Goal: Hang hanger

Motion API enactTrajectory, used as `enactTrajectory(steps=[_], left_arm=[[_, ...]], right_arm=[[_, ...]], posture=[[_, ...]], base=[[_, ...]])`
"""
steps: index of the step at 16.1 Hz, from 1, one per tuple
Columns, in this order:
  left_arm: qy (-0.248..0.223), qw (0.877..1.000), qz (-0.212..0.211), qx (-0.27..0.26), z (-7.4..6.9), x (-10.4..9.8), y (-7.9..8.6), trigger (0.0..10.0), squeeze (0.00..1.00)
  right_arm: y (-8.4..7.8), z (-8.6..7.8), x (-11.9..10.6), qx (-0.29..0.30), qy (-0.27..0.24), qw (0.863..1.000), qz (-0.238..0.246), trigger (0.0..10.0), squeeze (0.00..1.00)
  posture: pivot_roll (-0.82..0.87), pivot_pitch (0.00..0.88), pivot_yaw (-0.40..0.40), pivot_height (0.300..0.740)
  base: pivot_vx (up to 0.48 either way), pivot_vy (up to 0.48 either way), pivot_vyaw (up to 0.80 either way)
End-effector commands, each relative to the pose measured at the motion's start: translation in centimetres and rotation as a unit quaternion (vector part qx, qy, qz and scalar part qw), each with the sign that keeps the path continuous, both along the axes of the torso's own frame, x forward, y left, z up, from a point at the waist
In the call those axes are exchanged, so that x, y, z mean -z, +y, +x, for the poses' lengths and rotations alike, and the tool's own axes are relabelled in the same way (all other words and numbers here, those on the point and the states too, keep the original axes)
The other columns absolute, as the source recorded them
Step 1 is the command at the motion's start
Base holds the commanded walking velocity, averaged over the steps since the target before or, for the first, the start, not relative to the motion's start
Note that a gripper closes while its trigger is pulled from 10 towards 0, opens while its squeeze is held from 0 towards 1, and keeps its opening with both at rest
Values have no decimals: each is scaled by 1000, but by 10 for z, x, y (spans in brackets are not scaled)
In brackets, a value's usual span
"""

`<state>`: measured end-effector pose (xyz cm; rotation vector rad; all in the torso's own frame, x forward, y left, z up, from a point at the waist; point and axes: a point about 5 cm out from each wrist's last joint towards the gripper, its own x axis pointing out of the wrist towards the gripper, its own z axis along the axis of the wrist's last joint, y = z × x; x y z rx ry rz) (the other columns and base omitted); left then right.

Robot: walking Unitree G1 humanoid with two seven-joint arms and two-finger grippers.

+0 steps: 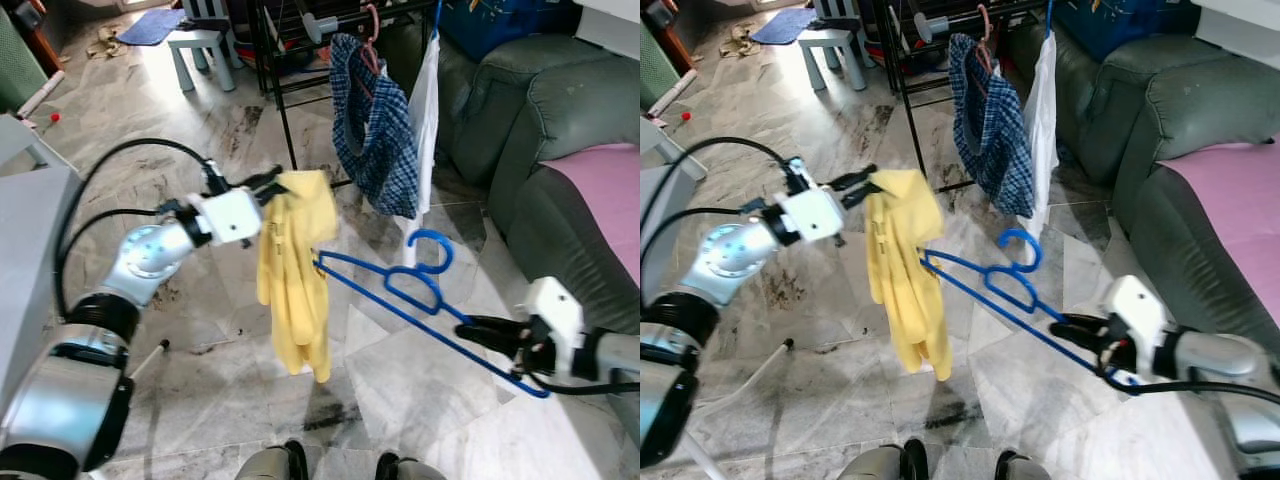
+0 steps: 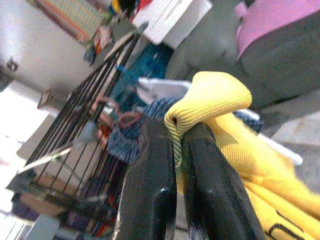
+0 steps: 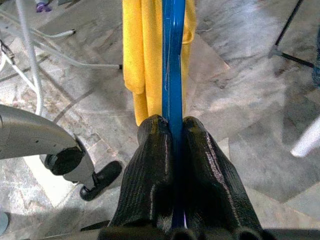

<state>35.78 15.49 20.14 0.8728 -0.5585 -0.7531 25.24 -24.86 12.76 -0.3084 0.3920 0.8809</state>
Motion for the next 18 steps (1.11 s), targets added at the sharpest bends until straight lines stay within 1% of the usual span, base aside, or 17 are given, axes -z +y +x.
enactTrajectory(steps=[1,2,3,5,7,8,10,12,13,14,15,17,18], left_arm=[[-26,999,-17,19,-4,-10,-2,10000,0],[-30,998,-41,44,-7,-12,-13,10000,0],[-32,996,-54,59,-10,-13,-19,10000,0],[-37,993,-67,93,-18,-12,-34,10000,0],[-27,989,-75,122,-26,-8,-45,10000,0],[-21,983,-96,154,-37,-7,-56,10000,0],[-21,976,-116,185,-48,-14,-67,10000,0],[-20,969,-128,208,-56,-19,-77,10000,0],[-14,966,-131,223,-62,-20,-82,10000,0],[-7,964,-126,235,-68,-16,-87,10000,0],[8,963,-124,239,-71,-10,-87,10000,0],[29,967,-103,232,-72,5,-85,10000,0],[36,968,-95,231,-72,9,-84,10000,0]], right_arm=[[2,4,2,5,-11,1000,2,10000,0],[3,7,5,10,-15,1000,1,10000,0],[4,9,6,15,-20,1000,2,10000,0],[4,13,6,24,-33,999,-1,10000,0],[4,16,7,32,-40,999,0,10000,0],[4,19,8,45,-43,998,13,10000,0],[0,24,14,78,-51,995,15,10000,0],[-5,31,19,129,-57,990,29,10000,0],[-10,37,22,176,-58,982,41,10000,0],[-14,45,22,228,-75,970,52,10000,0],[-19,53,16,275,-95,953,81,10000,0],[-25,65,-1,329,-141,926,117,10000,0],[-25,68,-5,334,-153,922,122,10000,0]], posture=[[-55,163,95,740],[-51,165,93,740],[-50,165,92,740],[-47,167,90,740],[-47,167,90,740],[-46,169,88,740],[-40,168,85,740],[-37,167,83,740],[-35,166,82,740],[-32,165,79,740],[-32,165,79,740],[-32,165,79,740],[-29,163,73,740]], base=[[0,0,0],[0,0,0],[0,0,0],[0,0,0],[0,0,0],[0,0,0],[0,0,0],[0,0,0],[0,0,0],[0,0,0],[0,0,0],[0,0,0],[0,0,0]])
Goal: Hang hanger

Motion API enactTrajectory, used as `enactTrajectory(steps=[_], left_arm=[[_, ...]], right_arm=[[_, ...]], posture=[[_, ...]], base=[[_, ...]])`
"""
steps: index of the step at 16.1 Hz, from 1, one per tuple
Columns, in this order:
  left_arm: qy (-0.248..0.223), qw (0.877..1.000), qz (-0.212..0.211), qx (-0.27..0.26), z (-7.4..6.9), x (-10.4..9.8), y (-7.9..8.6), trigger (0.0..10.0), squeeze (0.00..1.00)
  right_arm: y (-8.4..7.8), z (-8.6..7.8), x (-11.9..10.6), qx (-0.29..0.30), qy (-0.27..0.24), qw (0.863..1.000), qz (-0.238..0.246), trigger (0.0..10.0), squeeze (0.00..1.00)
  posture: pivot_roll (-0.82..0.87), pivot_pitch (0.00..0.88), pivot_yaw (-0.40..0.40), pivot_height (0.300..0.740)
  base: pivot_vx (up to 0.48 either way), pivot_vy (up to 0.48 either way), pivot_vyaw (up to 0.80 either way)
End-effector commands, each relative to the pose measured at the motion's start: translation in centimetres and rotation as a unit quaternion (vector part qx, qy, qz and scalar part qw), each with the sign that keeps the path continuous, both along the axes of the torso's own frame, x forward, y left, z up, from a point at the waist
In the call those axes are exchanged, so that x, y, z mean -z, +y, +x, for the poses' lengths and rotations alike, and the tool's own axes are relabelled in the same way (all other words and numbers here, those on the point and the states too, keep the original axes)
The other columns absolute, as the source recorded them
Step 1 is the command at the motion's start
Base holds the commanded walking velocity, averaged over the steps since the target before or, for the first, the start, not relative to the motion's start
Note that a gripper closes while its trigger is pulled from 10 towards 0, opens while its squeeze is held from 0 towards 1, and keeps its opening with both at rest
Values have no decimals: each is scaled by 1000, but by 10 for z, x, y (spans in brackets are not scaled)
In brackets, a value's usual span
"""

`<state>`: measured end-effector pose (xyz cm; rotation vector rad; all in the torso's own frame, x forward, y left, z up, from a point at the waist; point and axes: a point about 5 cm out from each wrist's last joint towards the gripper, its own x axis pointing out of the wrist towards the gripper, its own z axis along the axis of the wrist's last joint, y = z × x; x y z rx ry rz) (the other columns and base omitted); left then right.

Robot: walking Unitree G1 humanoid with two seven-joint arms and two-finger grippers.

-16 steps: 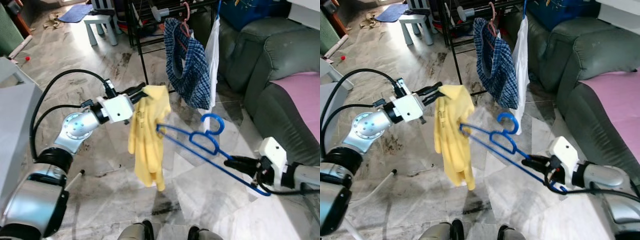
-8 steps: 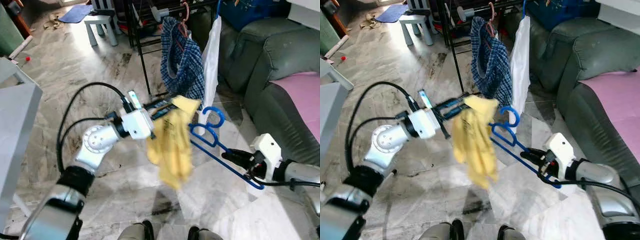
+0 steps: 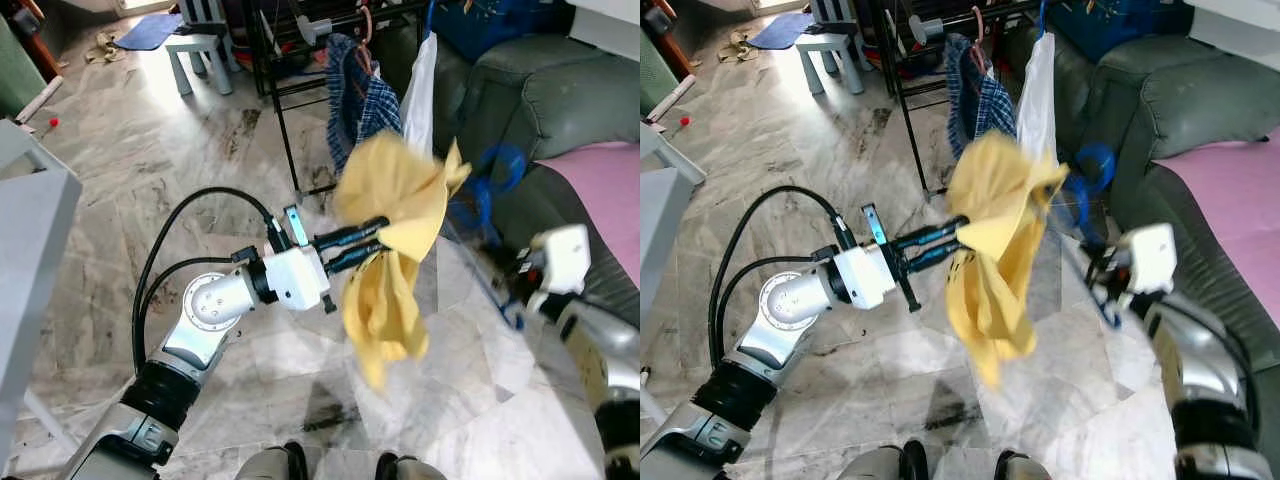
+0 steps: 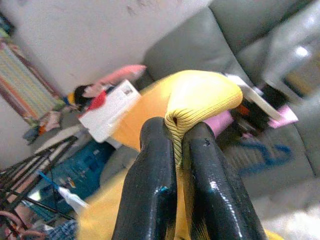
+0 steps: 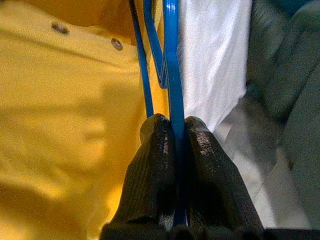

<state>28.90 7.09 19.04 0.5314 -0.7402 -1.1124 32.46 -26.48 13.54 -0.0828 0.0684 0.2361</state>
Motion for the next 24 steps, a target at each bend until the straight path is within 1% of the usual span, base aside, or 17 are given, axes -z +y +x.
enactTrajectory(steps=[1,2,3,6,7,8,9,10,11,13,16,17,19,20,21,23,24], left_arm=[[6,1000,23,5,-4,8,1,10000,0],[10,999,36,-8,-1,14,1,10000,0],[4,999,49,-22,2,19,-1,10000,0],[-15,999,41,-33,5,20,-21,10000,0],[-21,999,37,-34,6,19,-32,10000,0],[-33,998,34,-39,7,17,-36,10000,0],[-45,997,15,-60,10,12,-36,10000,0],[-58,996,5,-73,13,8,-36,10000,0],[-84,993,-14,-86,15,-1,-33,10000,0],[-95,992,-36,-78,12,-7,-34,10000,0],[-93,993,-39,-54,6,-4,-44,10000,0],[-78,996,-37,-26,-1,-1,-50,10000,0],[-61,998,-31,-4,-6,4,-54,10000,0],[-24,999,-9,29,-14,16,-58,10000,0],[-18,999,-5,34,-15,18,-59,10000,0],[38,998,19,49,-21,39,-59,10000,0],[56,997,33,48,-22,48,-59,10000,0]], right_arm=[[-9,4,-9,52,-31,998,27,10000,0],[-4,8,-16,51,-47,996,49,10000,0],[7,12,-23,45,-59,993,92,10000,0],[37,19,-31,18,-67,982,177,10000,0],[53,21,-30,-14,-55,977,207,10000,0],[66,18,-28,-53,-45,976,207,10000,0],[76,14,-20,-83,-17,978,190,10000,0],[79,11,-13,-92,3,979,182,10000,0],[81,6,1,-95,41,976,191,10000,0],[83,6,18,-85,91,973,195,10000,0],[86,13,17,-68,87,968,226,10000,0],[83,21,10,-48,73,961,264,10000,0],[79,27,3,-33,61,955,288,10000,0],[72,34,-6,-19,41,954,296,10000,0],[71,36,-7,-16,39,953,298,10000,0],[69,41,-16,-13,29,951,307,10000,0],[70,43,-22,-18,14,951,308,10000,0]], posture=[[-29,164,72,740],[-29,164,72,740],[-33,162,67,740],[-44,157,56,740],[-46,154,53,740],[-49,152,50,740],[-51,151,48,740],[-52,150,46,740],[-52,150,43,740],[-51,148,40,740],[-42,142,37,740],[-36,138,34,740],[-36,138,34,740],[-33,135,31,740],[-33,135,31,740],[-38,135,32,740],[-38,135,30,740]], base=[[0,0,0],[0,0,0],[0,0,0],[0,0,0],[0,0,0],[0,0,0],[0,0,0],[0,0,0],[0,0,0],[0,0,0],[0,0,0],[0,0,0],[0,0,0],[0,0,0],[0,0,0],[0,0,0],[0,0,0]])
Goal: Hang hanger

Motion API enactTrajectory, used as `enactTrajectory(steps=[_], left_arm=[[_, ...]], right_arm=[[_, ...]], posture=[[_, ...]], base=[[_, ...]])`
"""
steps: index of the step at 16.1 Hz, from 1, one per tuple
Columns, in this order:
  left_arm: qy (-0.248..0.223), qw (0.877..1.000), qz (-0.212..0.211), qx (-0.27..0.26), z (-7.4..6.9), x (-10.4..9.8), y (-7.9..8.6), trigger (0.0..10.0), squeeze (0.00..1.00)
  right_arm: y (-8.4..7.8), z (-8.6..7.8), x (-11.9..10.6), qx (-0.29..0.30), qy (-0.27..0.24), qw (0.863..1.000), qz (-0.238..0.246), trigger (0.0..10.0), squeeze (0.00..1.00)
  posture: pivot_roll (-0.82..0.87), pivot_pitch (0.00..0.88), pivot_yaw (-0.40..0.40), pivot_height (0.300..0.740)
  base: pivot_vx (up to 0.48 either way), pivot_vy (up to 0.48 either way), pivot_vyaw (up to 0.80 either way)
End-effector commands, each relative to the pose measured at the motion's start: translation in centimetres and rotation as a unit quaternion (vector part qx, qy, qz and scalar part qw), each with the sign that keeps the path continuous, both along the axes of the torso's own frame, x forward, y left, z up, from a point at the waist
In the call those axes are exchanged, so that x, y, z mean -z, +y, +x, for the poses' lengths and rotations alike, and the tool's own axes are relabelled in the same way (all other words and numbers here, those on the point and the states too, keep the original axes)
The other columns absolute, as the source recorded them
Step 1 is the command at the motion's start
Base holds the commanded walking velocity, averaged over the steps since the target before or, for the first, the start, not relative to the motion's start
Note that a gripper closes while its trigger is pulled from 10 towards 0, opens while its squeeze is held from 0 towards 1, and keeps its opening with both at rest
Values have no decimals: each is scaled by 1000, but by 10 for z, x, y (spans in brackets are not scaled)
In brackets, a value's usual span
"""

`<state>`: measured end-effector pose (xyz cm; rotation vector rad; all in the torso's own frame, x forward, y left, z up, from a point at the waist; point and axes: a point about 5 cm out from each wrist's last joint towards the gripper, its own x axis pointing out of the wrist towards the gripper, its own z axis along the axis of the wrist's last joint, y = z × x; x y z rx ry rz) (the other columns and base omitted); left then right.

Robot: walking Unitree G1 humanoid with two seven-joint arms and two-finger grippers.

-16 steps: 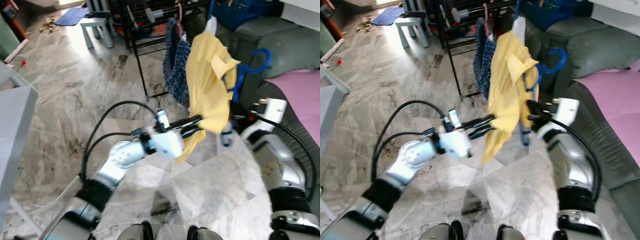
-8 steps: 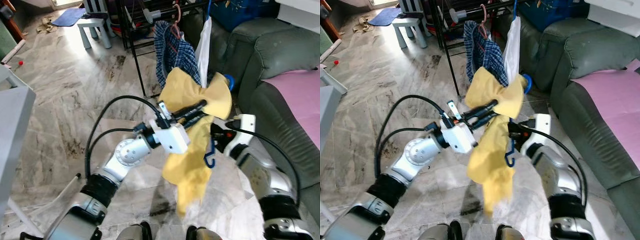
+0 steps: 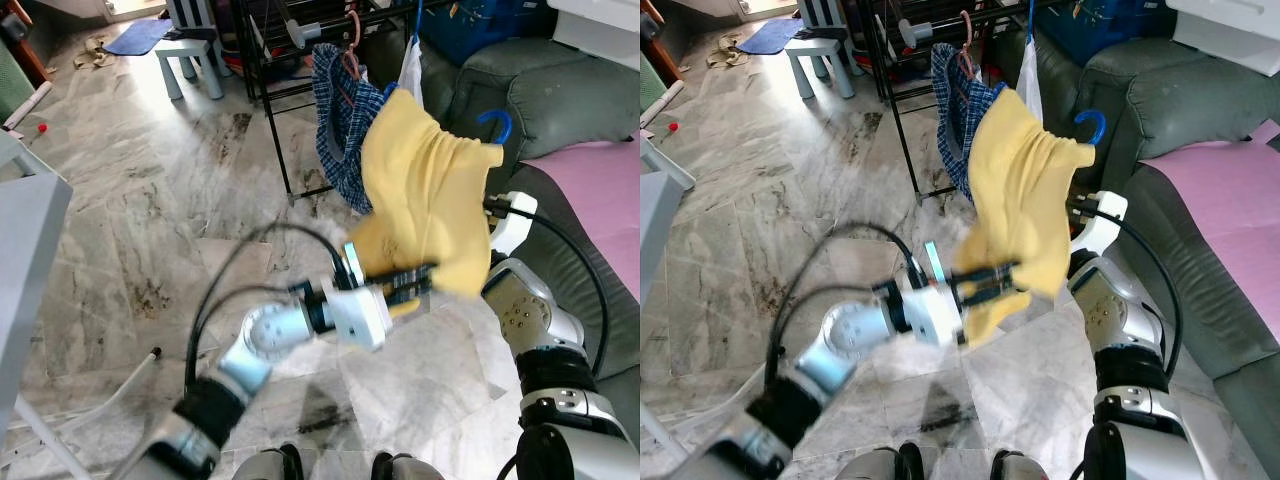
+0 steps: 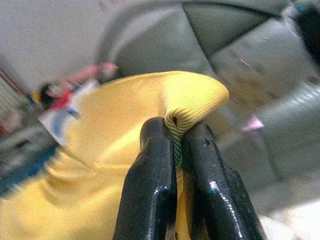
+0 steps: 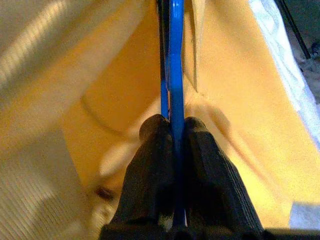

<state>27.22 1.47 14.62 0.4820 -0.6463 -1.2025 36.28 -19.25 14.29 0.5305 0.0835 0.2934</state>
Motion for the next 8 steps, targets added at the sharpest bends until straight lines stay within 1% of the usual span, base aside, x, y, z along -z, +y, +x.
enactTrajectory(steps=[1,2,3,4,5,6,7,8], left_arm=[[19,999,27,16,-6,14,-1,10000,0],[32,999,40,13,-6,21,1,10000,0],[35,998,49,11,-6,25,3,10000,0],[58,997,59,-9,-3,35,8,10000,0],[65,996,63,-19,-2,38,10,10000,0],[80,994,60,-40,1,42,13,10000,0],[88,994,56,-45,2,43,13,10000,1000],[96,993,49,-48,2,45,14,10000,1000]], right_arm=[[0,5,-23,6,-48,999,21,10000,0],[4,4,-26,-7,-62,998,21,10000,0],[9,2,-29,-23,-73,997,17,10000,0],[23,-7,-31,-66,-111,991,-34,10000,0],[27,-11,-30,-76,-123,988,-52,10000,0],[34,-19,-28,-92,-141,984,-62,10000,0],[36,-22,-27,-97,-146,982,-64,10000,0],[37,-27,-25,-101,-151,981,-62,10000,0]], posture=[[-41,136,27,740],[-41,136,27,740],[-41,136,27,740],[-46,136,25,740],[-50,137,25,740],[-50,137,25,740],[-55,132,25,740],[-55,132,25,740]], base=[[0,0,0],[0,0,0],[0,0,0],[0,0,0],[0,0,0],[0,0,0],[0,0,0],[0,0,0]])
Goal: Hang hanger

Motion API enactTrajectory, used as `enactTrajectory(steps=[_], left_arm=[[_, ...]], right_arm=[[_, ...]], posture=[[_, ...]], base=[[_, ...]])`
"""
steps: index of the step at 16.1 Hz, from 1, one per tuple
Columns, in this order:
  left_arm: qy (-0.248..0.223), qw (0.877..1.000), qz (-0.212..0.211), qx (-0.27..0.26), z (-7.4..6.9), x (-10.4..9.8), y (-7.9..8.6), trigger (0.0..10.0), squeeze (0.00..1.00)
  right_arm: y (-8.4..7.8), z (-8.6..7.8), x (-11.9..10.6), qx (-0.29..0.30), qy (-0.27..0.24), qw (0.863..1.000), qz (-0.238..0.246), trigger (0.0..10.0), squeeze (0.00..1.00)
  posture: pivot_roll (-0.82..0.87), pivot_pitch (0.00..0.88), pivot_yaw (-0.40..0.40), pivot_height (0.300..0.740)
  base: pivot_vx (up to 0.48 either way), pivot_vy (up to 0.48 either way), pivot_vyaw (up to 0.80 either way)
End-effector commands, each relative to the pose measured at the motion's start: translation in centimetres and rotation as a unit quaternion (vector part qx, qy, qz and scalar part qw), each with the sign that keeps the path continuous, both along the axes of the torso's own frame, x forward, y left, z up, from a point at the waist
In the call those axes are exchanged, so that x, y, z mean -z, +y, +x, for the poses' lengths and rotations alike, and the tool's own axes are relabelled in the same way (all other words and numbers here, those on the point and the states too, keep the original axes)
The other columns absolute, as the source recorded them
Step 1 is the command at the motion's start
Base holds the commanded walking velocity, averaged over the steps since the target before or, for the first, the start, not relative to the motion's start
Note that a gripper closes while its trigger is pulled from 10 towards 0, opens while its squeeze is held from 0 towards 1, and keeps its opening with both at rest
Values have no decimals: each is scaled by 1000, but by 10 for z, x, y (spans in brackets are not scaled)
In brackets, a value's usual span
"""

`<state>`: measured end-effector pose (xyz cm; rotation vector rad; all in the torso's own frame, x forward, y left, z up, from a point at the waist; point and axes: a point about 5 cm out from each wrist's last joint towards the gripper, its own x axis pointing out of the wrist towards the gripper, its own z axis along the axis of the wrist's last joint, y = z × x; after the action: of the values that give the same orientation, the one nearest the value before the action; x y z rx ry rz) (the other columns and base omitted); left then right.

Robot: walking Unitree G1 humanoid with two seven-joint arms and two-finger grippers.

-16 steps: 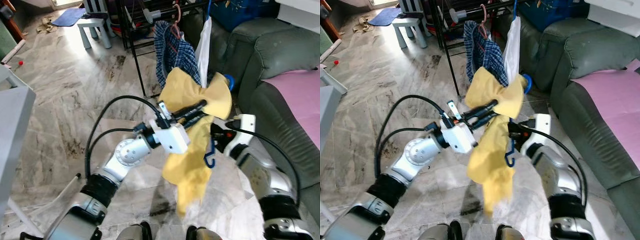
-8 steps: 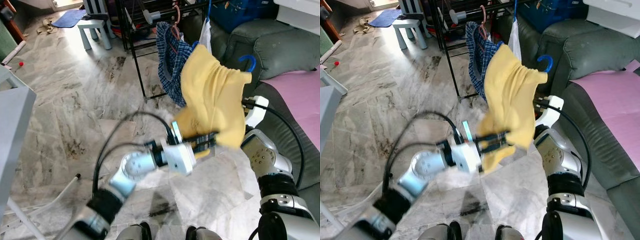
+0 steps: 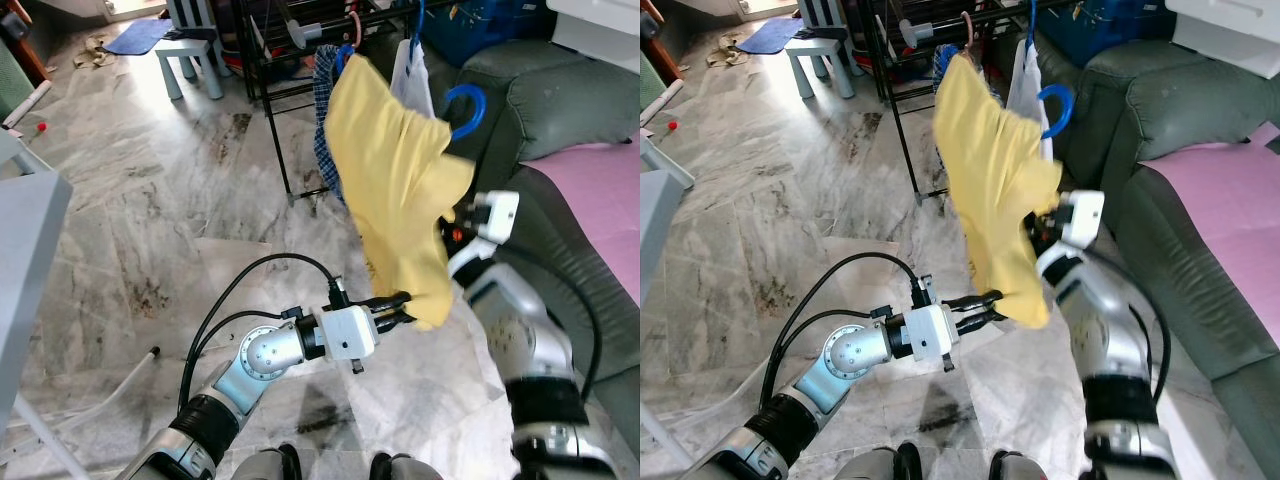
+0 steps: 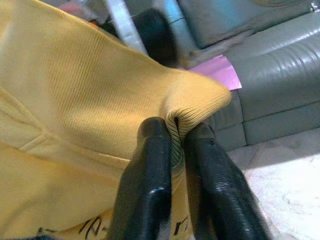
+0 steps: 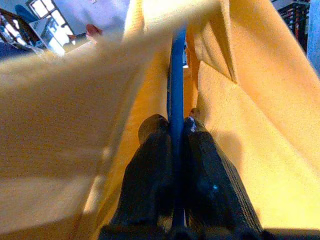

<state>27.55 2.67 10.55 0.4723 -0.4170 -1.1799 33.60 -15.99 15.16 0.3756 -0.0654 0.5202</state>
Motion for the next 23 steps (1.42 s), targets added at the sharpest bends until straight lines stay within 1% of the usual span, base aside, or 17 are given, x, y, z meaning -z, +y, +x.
enactTrajectory(steps=[1,2,4,5,6,8,9,10,12,13,15,16,18,20,21,22,23], left_arm=[[14,1000,1,-7,-1,6,2,10000,1000],[23,1000,-5,-11,-1,7,4,10000,1000],[36,999,-16,-19,0,8,7,10000,1000],[58,998,-23,-21,-2,10,10,10000,1000],[58,998,-1,-14,-5,15,13,10000,1000],[52,998,11,-18,-7,18,19,10000,1000],[44,999,8,-27,-7,16,23,10000,1000],[31,998,-13,-49,-3,8,31,10000,1000],[15,995,-42,-87,4,-2,40,10000,1000],[13,994,-52,-95,6,-6,42,10000,1000],[2,993,-58,-104,8,-11,46,10000,1000],[-6,992,-55,-112,9,-15,51,10000,1000],[-6,990,-51,-129,14,-17,61,10000,1000],[14,986,-59,-156,19,-14,67,10000,1000],[38,980,-65,-186,23,-11,71,10000,1000],[68,972,-83,-209,27,-7,73,10000,1000],[84,966,-98,-224,28,-6,73,10000,1000]], right_arm=[[6,-3,-14,-15,-41,999,-2,10000,0],[6,-8,-8,-20,-40,999,-20,10000,0],[6,-11,-4,-22,-39,999,-30,10000,0],[5,-12,0,-22,-41,998,-47,10000,0],[6,-12,3,-23,-40,997,-58,10000,0],[7,-14,6,-25,-44,996,-77,10000,0],[8,-15,9,-31,-44,994,-93,10000,0],[9,-17,14,-41,-42,991,-117,10000,0],[8,-19,18,-46,-33,991,-119,10000,0],[7,-20,19,-47,-33,991,-122,10000,0],[9,-23,20,-69,-31,990,-120,10000,0],[10,-31,20,-108,-33,986,-123,10000,0],[6,-40,19,-150,-36,980,-123,10000,0],[3,-47,19,-177,-36,974,-134,10000,0],[3,-52,18,-197,-34,970,-137,10000,0],[3,-56,17,-213,-36,966,-140,10000,0],[4,-60,14,-230,-41,963,-136,10000,0]], posture=[[-59,127,22,740],[-61,123,21,740],[-60,123,20,740],[-57,125,20,740],[-57,125,20,740],[-51,126,22,740],[-48,129,23,740],[-47,130,24,740],[-46,132,25,740],[-46,132,25,740],[-48,134,23,740],[-45,135,23,740],[-44,134,23,740],[-49,135,25,740],[-50,136,25,740],[-54,135,26,740],[-54,135,26,740]], base=[[0,0,0],[0,0,0],[0,0,0],[0,0,0],[0,0,0],[0,0,0],[0,0,0],[0,0,0],[0,0,0],[0,0,0],[0,0,0],[0,0,0],[0,0,0],[0,0,0],[0,0,0],[0,0,0],[0,0,0]])
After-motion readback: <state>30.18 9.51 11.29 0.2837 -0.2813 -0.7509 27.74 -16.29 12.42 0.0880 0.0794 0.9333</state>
